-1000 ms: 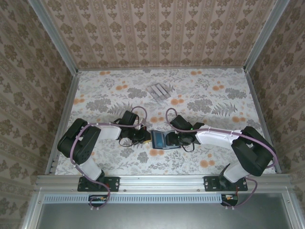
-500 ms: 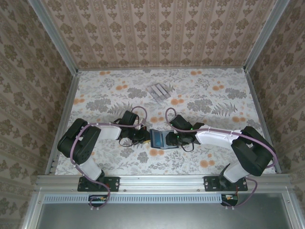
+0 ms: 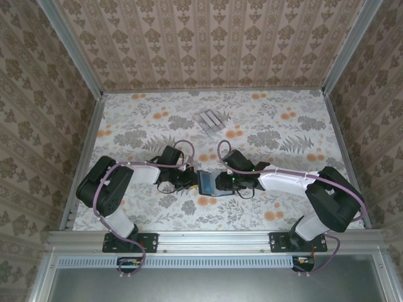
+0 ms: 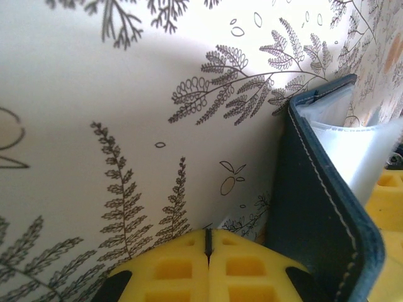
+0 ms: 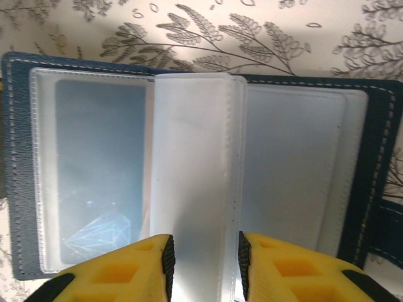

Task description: Put the credit cards into the card holder

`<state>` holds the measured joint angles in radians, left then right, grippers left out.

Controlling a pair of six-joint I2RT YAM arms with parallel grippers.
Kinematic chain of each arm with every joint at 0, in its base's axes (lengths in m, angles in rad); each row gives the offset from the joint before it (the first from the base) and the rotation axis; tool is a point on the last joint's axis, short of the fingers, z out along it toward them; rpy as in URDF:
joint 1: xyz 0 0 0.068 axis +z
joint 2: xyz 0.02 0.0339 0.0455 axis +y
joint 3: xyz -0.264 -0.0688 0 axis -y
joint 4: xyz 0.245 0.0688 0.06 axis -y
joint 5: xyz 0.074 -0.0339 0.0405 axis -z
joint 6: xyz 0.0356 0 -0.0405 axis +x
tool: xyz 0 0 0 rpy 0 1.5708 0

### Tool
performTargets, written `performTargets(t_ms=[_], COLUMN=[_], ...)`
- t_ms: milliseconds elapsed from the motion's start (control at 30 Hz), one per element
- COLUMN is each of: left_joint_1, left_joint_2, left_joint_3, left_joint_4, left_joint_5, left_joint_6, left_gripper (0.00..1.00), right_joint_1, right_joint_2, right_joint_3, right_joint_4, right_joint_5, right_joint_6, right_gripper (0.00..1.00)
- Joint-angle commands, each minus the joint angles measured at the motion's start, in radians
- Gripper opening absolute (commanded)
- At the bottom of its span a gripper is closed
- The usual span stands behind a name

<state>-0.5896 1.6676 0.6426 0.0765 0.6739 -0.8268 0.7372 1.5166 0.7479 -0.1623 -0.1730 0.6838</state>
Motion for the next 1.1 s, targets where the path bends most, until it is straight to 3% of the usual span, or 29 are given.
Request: performTargets(t_ms=[0,567,700,867,1067], left_joint_1=[-0.007,0.021,0.038,0.042,0.043], left_joint_2=[0.014,0.016,0.019,0.020,0.021], left_joint_3=[0.012,-0.006,-0.009,-0.011,-0.014], left_joint_4=[-0.007,0.044,0.053,0.055,0.059], left_joint_5=[0.008,0.044,0.049,0.050,0.050], left_joint_6=[0.004,-0.014,-0.015,-0.012,-0.013], left_gripper=[0.05,0.06,0.08,0.08,0.08], right_joint_1=[-0.004,-0.005,-0.005,-0.007,-0.012], right_joint_2=[-0.037,-0.044,-0.033,0.004,0.015], right_joint_3=[-0.011,-0.027,-0.028,-0.027,-0.039], right_joint_4=[0.054,0.184,0.210,0.224,0.240], right_joint_5=[-0.059,-0.148,-0.165,-0.171,-0.173], right_joint_6=[-0.018,-0.013,-0.019,-0.014,-0.003], right_gripper=[0.37,0.37,0.29,0.13,0.03])
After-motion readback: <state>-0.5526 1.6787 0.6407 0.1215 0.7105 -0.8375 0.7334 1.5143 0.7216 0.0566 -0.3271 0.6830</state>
